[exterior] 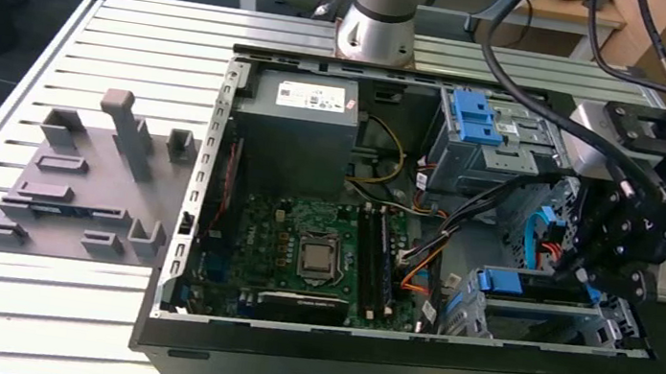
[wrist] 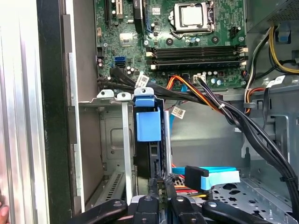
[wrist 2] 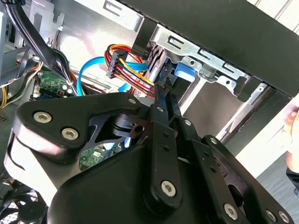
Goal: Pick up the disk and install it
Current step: 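Insert the first disk wire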
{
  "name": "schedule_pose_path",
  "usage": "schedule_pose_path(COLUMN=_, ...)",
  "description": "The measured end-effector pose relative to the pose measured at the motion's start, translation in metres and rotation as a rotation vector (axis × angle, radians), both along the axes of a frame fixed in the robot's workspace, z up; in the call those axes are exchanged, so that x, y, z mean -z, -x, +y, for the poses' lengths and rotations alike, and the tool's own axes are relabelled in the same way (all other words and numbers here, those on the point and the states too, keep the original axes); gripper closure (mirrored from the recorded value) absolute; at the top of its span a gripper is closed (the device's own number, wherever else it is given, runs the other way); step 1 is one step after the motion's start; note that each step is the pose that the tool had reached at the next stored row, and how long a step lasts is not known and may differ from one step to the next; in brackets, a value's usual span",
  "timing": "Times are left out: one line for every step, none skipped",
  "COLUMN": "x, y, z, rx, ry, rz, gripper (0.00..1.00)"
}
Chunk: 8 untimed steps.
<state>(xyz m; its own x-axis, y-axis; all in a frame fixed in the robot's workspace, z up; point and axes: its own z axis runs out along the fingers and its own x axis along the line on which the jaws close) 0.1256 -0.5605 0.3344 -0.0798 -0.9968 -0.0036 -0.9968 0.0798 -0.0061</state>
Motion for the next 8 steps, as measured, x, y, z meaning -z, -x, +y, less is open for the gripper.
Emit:
schedule_pose_path(x=0.0002, y=0.0000, z=-0.0001, rx=0.000, ry=-0.0001, rz=0.0000, gripper=0.83)
schedule_pose_path(x=0.0003, y=0.0000, z=-0.0002, rx=0.000, ry=-0.0001, rz=0.0001, gripper=0.83)
schedule_pose_path(x=0.0005, y=0.0000, z=-0.0004, rx=0.000, ry=-0.0001, rz=0.0001, gripper=0.83)
schedule_pose_path(x=0.0007, y=0.0000, z=-0.0005, rx=0.000, ry=0.0000, rz=0.0002, gripper=0.83)
schedule_pose_path(x=0.0010, y=0.0000, z=-0.0005, rx=0.000, ry=-0.0001, rz=0.0003, gripper=0.83)
schedule_pose_path(x=0.0015, y=0.0000, z=-0.0005, rx=0.000, ry=-0.0006, rz=0.0005, gripper=0.83)
schedule_pose_path(x=0.0018, y=0.0000, z=-0.0005, rx=0.000, ry=-0.0008, rz=0.0007, gripper=0.83)
schedule_pose_path(x=0.0021, y=0.0000, z=-0.0005, rx=0.000, ry=-0.0009, rz=0.0009, gripper=0.83)
